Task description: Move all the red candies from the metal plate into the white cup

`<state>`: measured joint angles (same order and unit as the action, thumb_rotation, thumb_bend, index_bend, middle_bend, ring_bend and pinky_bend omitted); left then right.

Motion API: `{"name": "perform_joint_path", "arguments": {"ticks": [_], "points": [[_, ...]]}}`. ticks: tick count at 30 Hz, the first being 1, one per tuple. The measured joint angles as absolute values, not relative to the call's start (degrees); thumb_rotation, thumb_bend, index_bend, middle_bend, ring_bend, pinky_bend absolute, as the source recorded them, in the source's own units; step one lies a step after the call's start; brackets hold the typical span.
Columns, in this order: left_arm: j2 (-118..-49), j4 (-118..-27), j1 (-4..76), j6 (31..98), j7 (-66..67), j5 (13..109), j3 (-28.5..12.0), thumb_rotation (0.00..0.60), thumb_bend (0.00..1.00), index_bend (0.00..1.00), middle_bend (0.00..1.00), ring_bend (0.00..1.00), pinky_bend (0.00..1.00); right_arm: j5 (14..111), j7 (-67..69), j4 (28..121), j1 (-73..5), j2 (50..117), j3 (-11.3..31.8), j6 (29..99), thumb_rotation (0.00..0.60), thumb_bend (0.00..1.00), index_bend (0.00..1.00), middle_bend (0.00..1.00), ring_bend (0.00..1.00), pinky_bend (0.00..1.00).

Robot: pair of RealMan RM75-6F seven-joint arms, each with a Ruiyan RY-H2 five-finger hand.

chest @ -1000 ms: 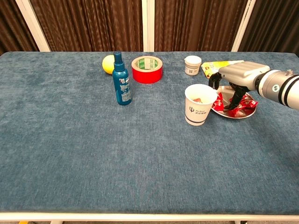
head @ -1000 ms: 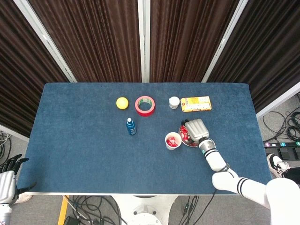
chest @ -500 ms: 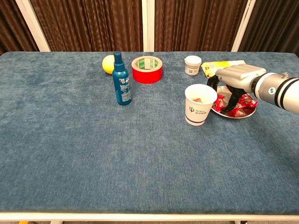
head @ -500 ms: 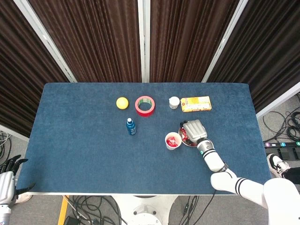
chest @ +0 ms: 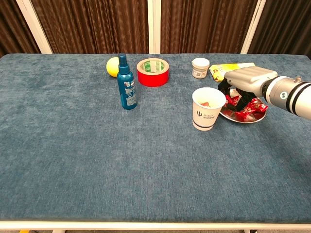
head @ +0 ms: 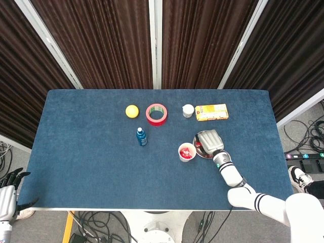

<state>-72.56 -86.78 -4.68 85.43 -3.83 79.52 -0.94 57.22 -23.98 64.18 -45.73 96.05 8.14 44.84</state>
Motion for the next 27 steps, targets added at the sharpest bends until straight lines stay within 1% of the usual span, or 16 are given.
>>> {"name": "perform_joint_path", "arguments": {"ticks": [5,9,16,20,23,27], "points": [[-72.4,-87.0,-4.6,85.4,-3.7,79.6,-0.9,0.6,0.05,0.3,0.22,0.14,0.19,57.6,-23.1,66.6,-45.1,94.3,8.5,45.9,0.6,0.38,0.54,0.49,0.81,1.0],[-72.2,-87.3,-4.6,85.7,-3.5,79.9,-1.0,0.6,0.05,0.3,0.22,0.14,0.19,58.9,-22.4,71.1,-44.5,91.1,9.1,47.8,0.6,0.38,0.54,0.5,0.81,1.0],[-71.8,-88.3,-4.5,86.1,-2.7,80.2,-1.1,0.6,0.05,0.3,0.22,0.14,0.19,62.0,-21.0,85.0,-43.7,81.9,11.0,51.2,0.6,0.38,0.54,0.5,0.81,1.0],[-71.7,-88.5,-4.8,86.3,-2.5,80.1,-0.9,0.6,0.05,0.3,0.22,0.14,0.19,63.8,-19.2,92.1,-44.1,78.1,11.9,51.0,0.6,0.37,0.54,0.5,0.81,1.0],[-71.7,-88.5,-5.0,86.3,-2.6,80.0,-0.8,0.6,0.05,0.3,0.22,0.14,0.19,64.5,-17.9,93.7,-45.0,77.8,11.9,49.3,0.6,0.37,0.54,0.49,0.81,1.0],[-71.7,-88.2,-5.3,86.3,-2.9,79.7,-0.7,0.6,0.05,0.3,0.22,0.14,0.19,64.8,-17.2,92.7,-45.9,80.4,11.1,48.2,0.6,0.37,0.55,0.48,0.81,1.0]]}}
